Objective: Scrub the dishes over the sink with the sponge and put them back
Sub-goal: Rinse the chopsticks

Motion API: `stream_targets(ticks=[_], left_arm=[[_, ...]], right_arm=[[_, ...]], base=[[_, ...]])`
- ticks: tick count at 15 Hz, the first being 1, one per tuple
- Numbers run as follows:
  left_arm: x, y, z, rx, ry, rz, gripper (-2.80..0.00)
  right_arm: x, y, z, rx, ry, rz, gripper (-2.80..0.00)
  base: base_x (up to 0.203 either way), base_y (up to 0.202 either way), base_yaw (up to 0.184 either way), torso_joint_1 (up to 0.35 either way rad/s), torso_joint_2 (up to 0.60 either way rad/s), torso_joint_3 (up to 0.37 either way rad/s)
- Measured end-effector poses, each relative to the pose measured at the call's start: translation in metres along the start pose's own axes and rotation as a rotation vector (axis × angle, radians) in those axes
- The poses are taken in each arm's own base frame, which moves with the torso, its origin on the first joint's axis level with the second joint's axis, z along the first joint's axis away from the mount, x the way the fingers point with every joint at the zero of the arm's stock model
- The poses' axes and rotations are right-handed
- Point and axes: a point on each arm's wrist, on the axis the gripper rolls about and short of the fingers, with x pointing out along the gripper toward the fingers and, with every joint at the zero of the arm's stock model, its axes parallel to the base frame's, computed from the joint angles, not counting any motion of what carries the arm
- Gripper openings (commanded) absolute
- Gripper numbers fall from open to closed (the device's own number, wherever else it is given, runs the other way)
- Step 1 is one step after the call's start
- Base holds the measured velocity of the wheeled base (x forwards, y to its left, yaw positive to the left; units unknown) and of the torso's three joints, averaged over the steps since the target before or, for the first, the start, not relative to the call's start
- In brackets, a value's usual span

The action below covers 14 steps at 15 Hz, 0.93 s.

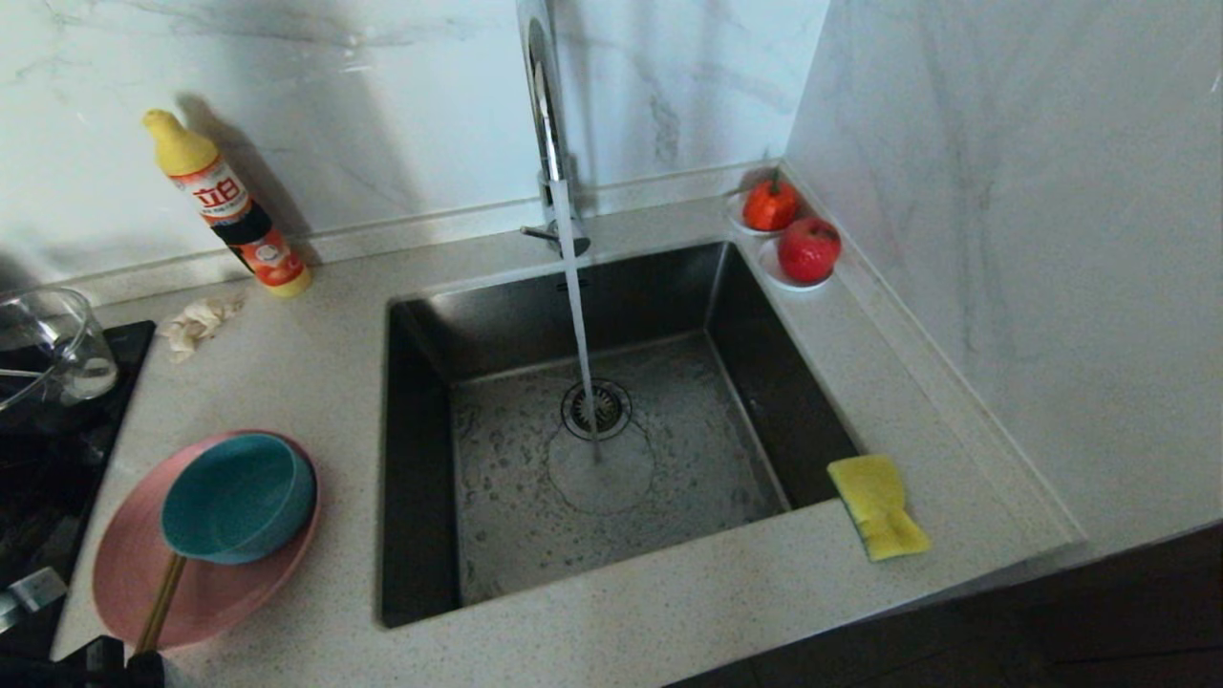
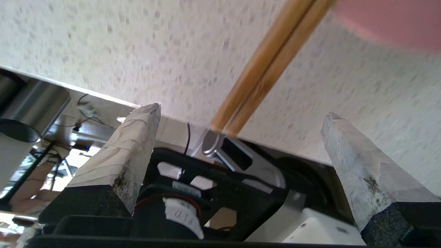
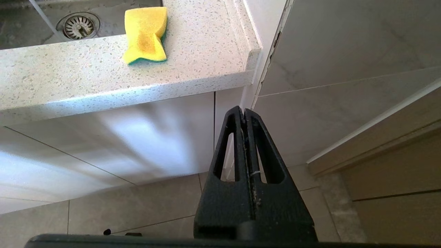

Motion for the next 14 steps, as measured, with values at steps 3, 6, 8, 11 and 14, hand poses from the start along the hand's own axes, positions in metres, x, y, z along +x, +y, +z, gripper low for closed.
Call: stream_targets(ticks=[3, 6, 8, 11, 14], left_arm=[[0.000, -0.002, 0.009, -0.010, -0.015, -0.016, 0.00], [-0.002, -0.004, 0.020, -0.032, -0.045, -0.040, 0.00], [-0.004, -0.006, 0.024, -0.047, -0.054, -0.064, 0.00], [-0.004, -0.007, 0.027, -0.046, -0.063, -0.079, 0.00], [-0.004, -0.007, 0.029, -0.039, -0.076, -0.084, 0.00]], right_arm=[[0.000, 0.000, 0.000, -0.001, 0.001, 0.000, -2.80], [0.000, 0.000, 0.000, 0.000, -0.001, 0.000, -2.80], [0.000, 0.000, 0.000, 0.000, 0.000, 0.000, -2.80], [0.000, 0.000, 0.000, 0.001, 0.000, 0.000, -2.80], [0.000, 0.000, 0.000, 0.000, 0.000, 0.000, -2.80]], base=[[0.000, 0.000, 0.000, 0.000, 0.00, 0.000], [0.000, 0.000, 0.000, 0.000, 0.00, 0.000], [0.000, 0.000, 0.000, 0.000, 0.00, 0.000], [0.000, 0.000, 0.000, 0.000, 0.00, 0.000], [0.000, 0.000, 0.000, 0.000, 0.00, 0.000]])
